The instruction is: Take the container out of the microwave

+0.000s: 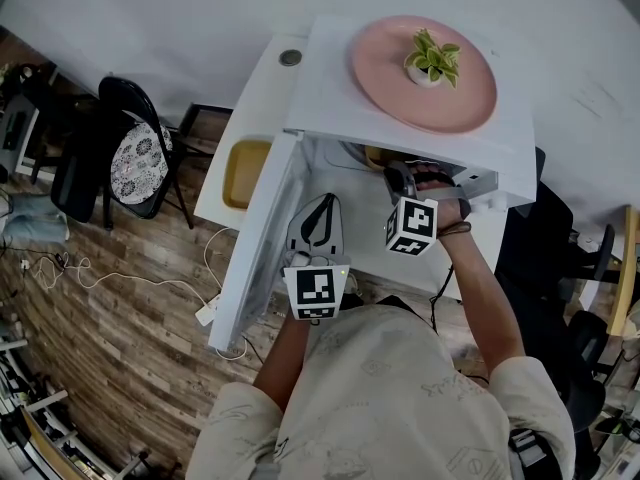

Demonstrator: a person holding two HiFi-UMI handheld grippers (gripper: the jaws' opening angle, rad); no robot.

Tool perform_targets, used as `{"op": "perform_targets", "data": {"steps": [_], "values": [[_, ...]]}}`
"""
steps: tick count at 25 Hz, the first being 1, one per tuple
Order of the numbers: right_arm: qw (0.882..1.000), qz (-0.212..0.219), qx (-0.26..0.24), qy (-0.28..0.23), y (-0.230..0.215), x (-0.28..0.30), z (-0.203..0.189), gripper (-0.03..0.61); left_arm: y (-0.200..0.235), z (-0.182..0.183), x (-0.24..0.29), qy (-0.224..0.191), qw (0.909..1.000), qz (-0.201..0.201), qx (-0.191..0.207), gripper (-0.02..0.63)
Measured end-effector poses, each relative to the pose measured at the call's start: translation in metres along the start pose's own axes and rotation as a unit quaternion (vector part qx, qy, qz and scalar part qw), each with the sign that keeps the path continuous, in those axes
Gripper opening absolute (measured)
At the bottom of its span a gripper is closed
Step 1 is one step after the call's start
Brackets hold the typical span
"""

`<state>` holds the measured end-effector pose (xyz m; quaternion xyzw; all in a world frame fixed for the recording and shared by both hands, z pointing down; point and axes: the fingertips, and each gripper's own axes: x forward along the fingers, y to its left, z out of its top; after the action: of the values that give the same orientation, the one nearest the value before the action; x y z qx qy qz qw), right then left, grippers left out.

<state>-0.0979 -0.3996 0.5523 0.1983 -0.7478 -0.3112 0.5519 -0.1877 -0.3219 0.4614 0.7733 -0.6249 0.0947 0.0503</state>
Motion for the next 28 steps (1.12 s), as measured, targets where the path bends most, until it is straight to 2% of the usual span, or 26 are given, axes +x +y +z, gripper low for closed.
{"op": "perform_targets", "data": {"steps": [16, 28], "values": [[1.0, 0.007, -0.005, 0.0, 0.014, -0.019, 0.003, 0.034, -0.012, 0.001, -0.014, -0.006, 0.9999, -0.009, 0.004, 0.009], [1.0, 0.012, -0.005, -0.004, 0.041, -0.045, 0.0, 0.034, -0.028, 0.0, -0.038, -0.009, 0.9999, -0.007, 0.006, 0.009]]}}
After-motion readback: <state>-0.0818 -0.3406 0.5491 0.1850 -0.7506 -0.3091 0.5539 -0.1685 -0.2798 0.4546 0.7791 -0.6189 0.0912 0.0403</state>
